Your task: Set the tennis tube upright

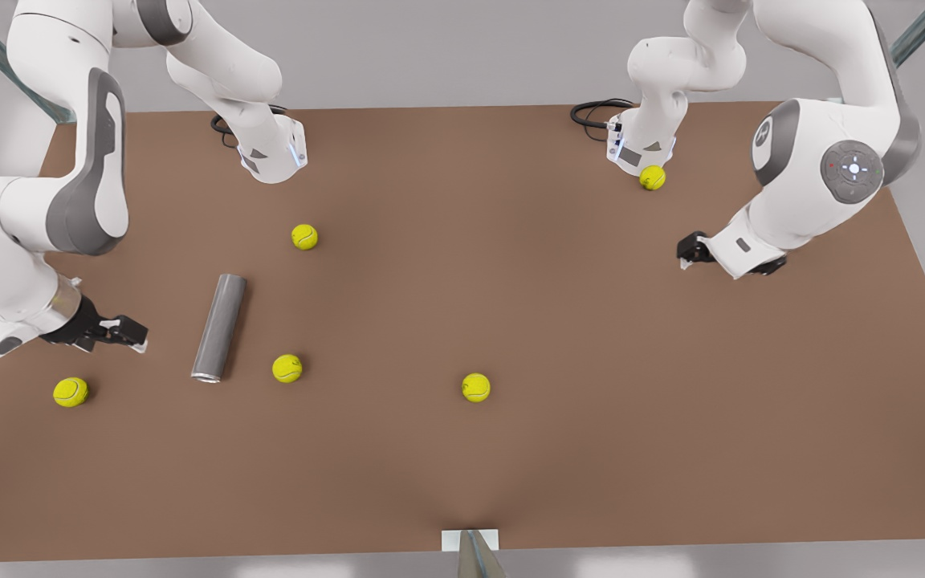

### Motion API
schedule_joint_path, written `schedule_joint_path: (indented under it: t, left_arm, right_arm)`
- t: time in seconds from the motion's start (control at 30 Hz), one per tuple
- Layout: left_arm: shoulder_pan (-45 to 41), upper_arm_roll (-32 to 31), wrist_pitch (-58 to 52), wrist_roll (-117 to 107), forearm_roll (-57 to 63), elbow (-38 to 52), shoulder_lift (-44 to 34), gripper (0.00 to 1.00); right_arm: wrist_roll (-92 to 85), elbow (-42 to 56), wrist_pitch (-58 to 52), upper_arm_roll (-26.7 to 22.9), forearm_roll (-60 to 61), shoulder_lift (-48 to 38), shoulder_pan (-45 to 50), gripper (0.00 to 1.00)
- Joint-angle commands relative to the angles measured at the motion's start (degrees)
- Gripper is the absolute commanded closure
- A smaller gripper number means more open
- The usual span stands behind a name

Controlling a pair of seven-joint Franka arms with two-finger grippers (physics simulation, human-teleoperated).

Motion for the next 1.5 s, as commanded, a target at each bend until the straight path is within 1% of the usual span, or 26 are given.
schedule_joint_path:
  t: [0.0,0.2,0.27,0.3,0.33,0.37,0.43,0.53,0.63,0.7,0.73,0.87,0.97,1.07,1.1,1.2,1.27,1.33,1.47]
  left_arm:
    - [1.6,0.1,-0.1,0.0,0.1,0.1,0.0,0.01]
    - [1.2,0.0,-0.6,-0.3,-0.3,0.1,0.2,0.01]
    - [1.2,-0.2,-0.1,-0.4,-2.5,0.1,2.3,0.01]
    - [2.8,0.2,-0.1,-0.6,-10.7,0.2,3.8,0.01]
    - [4.7,0.2,0.1,-1.0,-20.1,1.4,7.3,0.01]
    - [5.4,0.2,0.1,-0.9,-24.3,2.3,10.1,0.01]
    - [5.4,0.2,0.1,-0.9,-26.0,2.3,11.0,0.01]
    - [4.9,0.2,0.1,0.0,-25.2,2.2,12.3,0.00]
    - [5.0,0.2,-0.1,0.0,-25.1,2.0,12.4,0.00]
    - [5.0,0.2,-0.1,0.0,-25.1,2.0,12.7,0.00]
    - [4.9,0.2,-0.1,-0.1,-25.1,2.0,12.7,0.00]
    - [4.7,0.2,-0.1,0.0,-25.0,1.9,13.1,0.00]
    - [4.6,0.2,0.2,0.0,-25.0,2.1,14.5,0.00]
    - [4.6,0.2,0.1,0.0,-25.0,2.1,14.5,0.00]
    - [4.7,0.2,0.1,0.0,-25.0,2.1,14.6,0.00]
    - [4.9,0.2,-0.1,-0.2,-24.8,2.0,14.2,0.00]
    - [5.5,0.2,-0.1,-0.3,-22.4,1.6,14.2,0.00]
    - [7.5,0.0,1.5,0.1,-23.4,1.7,14.6,0.00]
    - [7.0,-0.2,2.2,-0.3,-23.4,2.1,14.6,0.00]
  right_arm:
    - [0.0,0.2,-0.1,0.1,0.1,0.1,-0.3,0.00]
    - [0.6,0.8,0.1,-0.4,0.0,0.9,-0.5,0.00]
    - [0.4,0.9,0.4,-0.5,-0.2,2.0,-0.4,0.00]
    - [0.7,0.9,0.1,-0.5,0.0,2.4,-0.5,0.00]
    - [0.0,0.7,-0.2,-0.5,-0.2,3.1,-0.6,0.00]
    - [0.7,0.5,0.2,-0.5,0.2,3.3,-1.5,0.00]
    - [0.8,0.4,-0.4,-0.1,0.2,3.9,-0.8,0.00]
    - [0.8,-0.4,-5.5,0.2,0.2,4.8,-0.3,0.00]
    - [0.8,-7.8,-3.2,1.1,1.8,3.8,-1.1,0.00]
    - [-0.1,-21.9,10.0,1.2,4.5,-0.4,-4.1,0.00]
    - [-0.1,-24.0,11.0,1.3,5.0,0.3,-4.4,0.00]
    - [-0.1,-25.2,11.1,1.3,5.0,1.9,-5.2,0.00]
    - [-1.9,-26.0,16.9,1.2,4.6,5.6,-5.6,0.00]
    - [-4.0,-26.2,19.9,1.2,3.3,7.8,-6.5,0.00]
    - [-4.0,-28.1,22.6,1.2,3.3,8.0,-6.4,0.00]
    - [-3.3,-34.2,25.0,1.4,3.5,4.6,-5.9,0.00]
    - [-1.6,-38.1,26.5,1.4,4.0,2.5,-5.7,0.00]
    - [0.2,-39.3,28.0,1.4,4.0,2.6,-5.6,0.00]
    - [0.3,-40.4,30.5,1.5,4.0,3.8,-5.7,0.00]
